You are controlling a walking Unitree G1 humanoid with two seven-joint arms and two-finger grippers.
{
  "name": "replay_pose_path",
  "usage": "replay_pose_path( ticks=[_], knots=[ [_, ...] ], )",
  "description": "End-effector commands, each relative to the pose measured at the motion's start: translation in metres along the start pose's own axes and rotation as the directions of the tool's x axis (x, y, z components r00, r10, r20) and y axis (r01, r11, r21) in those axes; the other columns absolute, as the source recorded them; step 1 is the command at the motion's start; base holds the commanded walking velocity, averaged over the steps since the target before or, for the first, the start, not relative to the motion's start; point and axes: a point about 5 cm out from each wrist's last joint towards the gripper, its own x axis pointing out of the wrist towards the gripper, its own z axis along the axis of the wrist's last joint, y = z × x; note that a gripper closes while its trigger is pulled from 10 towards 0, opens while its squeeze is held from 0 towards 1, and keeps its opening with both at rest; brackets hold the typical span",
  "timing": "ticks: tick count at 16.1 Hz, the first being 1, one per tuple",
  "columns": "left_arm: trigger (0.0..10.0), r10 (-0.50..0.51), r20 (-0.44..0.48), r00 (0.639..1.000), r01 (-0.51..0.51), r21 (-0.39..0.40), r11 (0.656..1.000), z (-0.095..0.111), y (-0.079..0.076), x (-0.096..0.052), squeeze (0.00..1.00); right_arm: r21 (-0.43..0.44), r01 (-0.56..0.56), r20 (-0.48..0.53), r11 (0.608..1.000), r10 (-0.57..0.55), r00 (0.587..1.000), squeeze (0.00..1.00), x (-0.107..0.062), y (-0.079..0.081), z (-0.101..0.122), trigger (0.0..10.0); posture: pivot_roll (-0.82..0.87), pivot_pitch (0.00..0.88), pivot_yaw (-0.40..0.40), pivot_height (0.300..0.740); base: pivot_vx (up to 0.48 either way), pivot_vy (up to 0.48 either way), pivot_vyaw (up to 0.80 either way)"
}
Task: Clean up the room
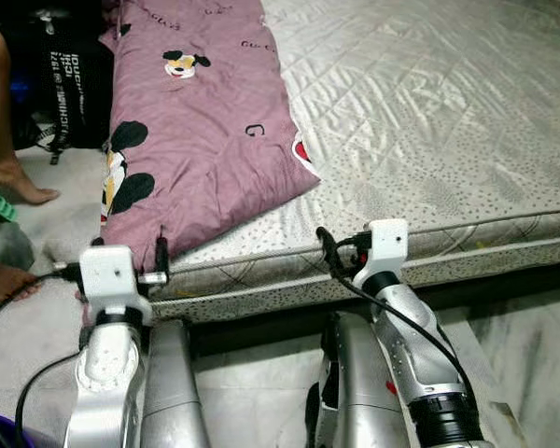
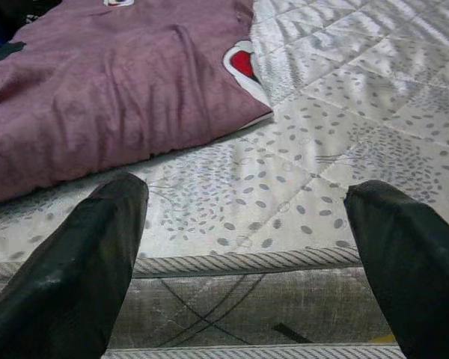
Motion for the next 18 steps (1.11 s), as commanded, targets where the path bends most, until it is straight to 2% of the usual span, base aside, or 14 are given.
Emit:
replay_pose_path(
  ticks=[1, 2, 5, 7, 9, 11, 13, 15, 17, 18],
  knots=[
    [10.0, 0.024, -0.029, 0.999, -0.024, -0.015, 1.0, -0.004, 0.003, 0.004, 0.0, 0.006, 0.028, -0.005, 1.0, -0.028, 1.0, 0.0, -0.005, -0.008, 0.001, 10.0, 0.07, 0.14, -0.035, 0.485, 0.0, 0.0, 0.0],
    [10.0, 0.039, -0.019, 0.999, -0.039, -0.02, 0.999, -0.002, 0.005, 0.01, 0.0, -0.005, 0.051, -0.005, 0.999, -0.051, 0.999, 0.0, -0.008, -0.014, 0.001, 10.0, 0.06, 0.142, -0.033, 0.485, 0.0, 0.0, 0.0],
    [10.0, 0.072, 0.001, 0.997, -0.072, -0.041, 0.997, 0.001, 0.007, 0.029, 0.0, -0.085, 0.145, -0.007, 0.986, -0.146, 0.989, 0.0, -0.03, -0.049, 0.003, 10.0, 0.0, 0.16, -0.033, 0.485, 0.0, 0.0, 0.0],
    [10.0, 0.066, 0.016, 0.998, -0.065, -0.063, 0.996, 0.007, 0.0, 0.042, 0.0, -0.154, 0.22, -0.031, 0.963, -0.228, 0.973, 0.0, -0.057, -0.077, 0.001, 10.0, -0.03, 0.19, -0.034, 0.485, 0.0, 0.0, 0.0],
    [10.0, 0.018, 0.019, 1.0, -0.016, -0.074, 0.997, 0.012, -0.011, 0.064, 0.0, -0.184, 0.275, -0.08, 0.944, -0.293, 0.953, 0.0, -0.088, -0.094, -0.004, 10.0, -0.07, 0.242, -0.025, 0.485, 0.0, 0.0, 0.0],
    [10.0, -0.02, 0.016, 1.0, 0.021, -0.086, 0.996, 0.015, -0.018, 0.079, 0.0, -0.211, 0.294, -0.093, 0.932, -0.318, 0.943, 0.0, -0.101, -0.096, -0.006, 10.0, -0.11, 0.255, -0.031, 0.485, 0.0, 0.0, 0.0],
    [10.0, -0.041, -0.008, 0.999, 0.04, -0.095, 0.995, 0.017, -0.024, 0.095, 0.0, -0.22, 0.294, -0.09, 0.93, -0.319, 0.943, 0.0, -0.107, -0.095, -0.001, 10.0, -0.13, 0.288, -0.024, 0.485, 0.0, 0.0, 0.0],
    [10.0, -0.112, -0.102, 0.988, 0.103, -0.089, 0.991, 0.009, -0.043, 0.108, 0.0, -0.233, 0.322, -0.117, 0.918, -0.355, 0.928, 0.0, -0.121, -0.097, -0.002, 10.0, -0.15, 0.323, -0.011, 0.485, 0.0, 0.0, 0.0],
    [10.0, -0.138, -0.127, 0.982, 0.126, -0.101, 0.987, 0.001, -0.052, 0.109, 0.0, -0.24, 0.329, -0.128, 0.913, -0.366, 0.922, 0.0, -0.129, -0.095, -0.002, 10.0, -0.16, 0.333, -0.003, 0.485, 0.0, 0.0, 0.0],
    [10.0, -0.181, -0.156, 0.971, 0.166, -0.105, 0.981, -0.005, -0.063, 0.107, 0.0, -0.243, 0.337, -0.131, 0.91, -0.375, 0.918, 0.0, -0.131, -0.095, -0.002, 10.0, -0.17, 0.331, -0.003, 0.485, 0.0, 0.0, 0.0]
  ],
)
